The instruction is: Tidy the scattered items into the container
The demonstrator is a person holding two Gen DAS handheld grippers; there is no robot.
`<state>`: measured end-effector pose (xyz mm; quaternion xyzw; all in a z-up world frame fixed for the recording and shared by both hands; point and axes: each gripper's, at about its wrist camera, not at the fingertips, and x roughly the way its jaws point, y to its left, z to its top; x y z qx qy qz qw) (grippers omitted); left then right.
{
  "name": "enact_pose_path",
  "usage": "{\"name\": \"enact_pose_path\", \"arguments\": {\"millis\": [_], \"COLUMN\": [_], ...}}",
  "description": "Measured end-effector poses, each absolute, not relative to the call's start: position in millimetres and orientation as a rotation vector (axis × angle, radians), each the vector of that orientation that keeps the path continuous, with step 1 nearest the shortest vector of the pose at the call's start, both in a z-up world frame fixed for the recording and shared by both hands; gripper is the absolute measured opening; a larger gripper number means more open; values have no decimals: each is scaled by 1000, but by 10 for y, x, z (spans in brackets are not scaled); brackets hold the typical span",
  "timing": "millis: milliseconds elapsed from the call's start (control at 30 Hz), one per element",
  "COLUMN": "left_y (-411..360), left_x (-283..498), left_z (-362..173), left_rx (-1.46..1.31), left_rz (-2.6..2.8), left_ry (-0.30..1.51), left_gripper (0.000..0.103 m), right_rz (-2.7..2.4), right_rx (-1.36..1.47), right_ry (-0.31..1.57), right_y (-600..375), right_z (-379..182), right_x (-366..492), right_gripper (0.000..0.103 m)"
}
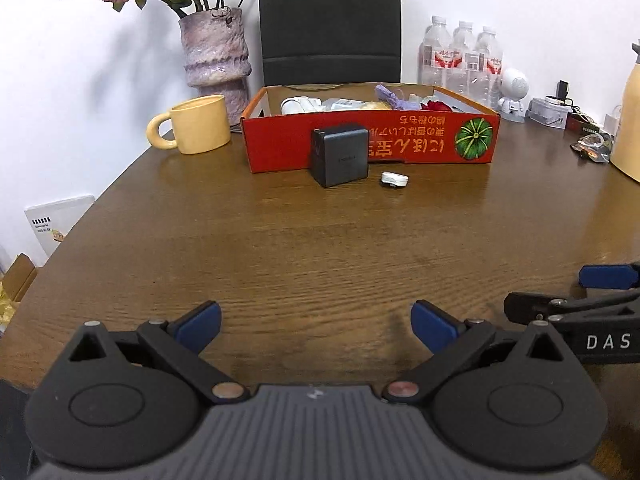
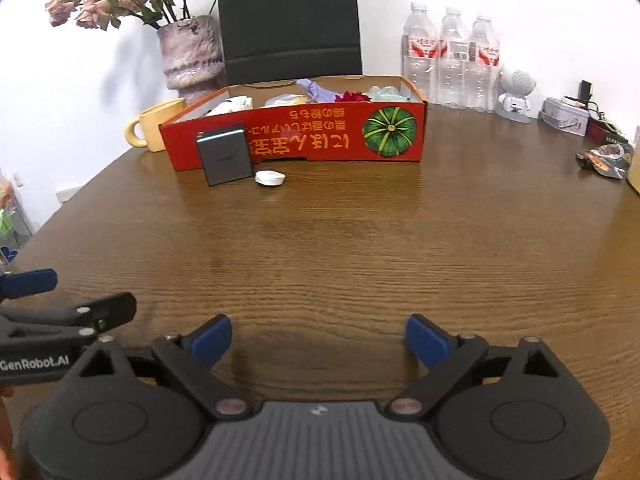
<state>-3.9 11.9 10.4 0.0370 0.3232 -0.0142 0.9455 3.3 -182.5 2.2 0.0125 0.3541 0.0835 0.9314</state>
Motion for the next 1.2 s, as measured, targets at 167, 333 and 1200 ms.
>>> {"name": "enact_pose_path", "arguments": {"millis": [167,333,1200], "left_y": [97,165,140], "left_x": [-52,23,135], "left_z": [-5,-38,-47], "left_rx": [77,38,24], "left_rz": [-20,-18,-23], "left_ry": [680,692,698], "left_gripper": [103,103,103], "right_rz": [152,134,150], "right_rx": [-9,-14,-35], "right_ry": [689,697,697], "right_y": [-1793,-1778,-1744], "right_z": [-58,-89,-129], "right_x": [-5,38,92], "right_gripper": [96,103,103]}}
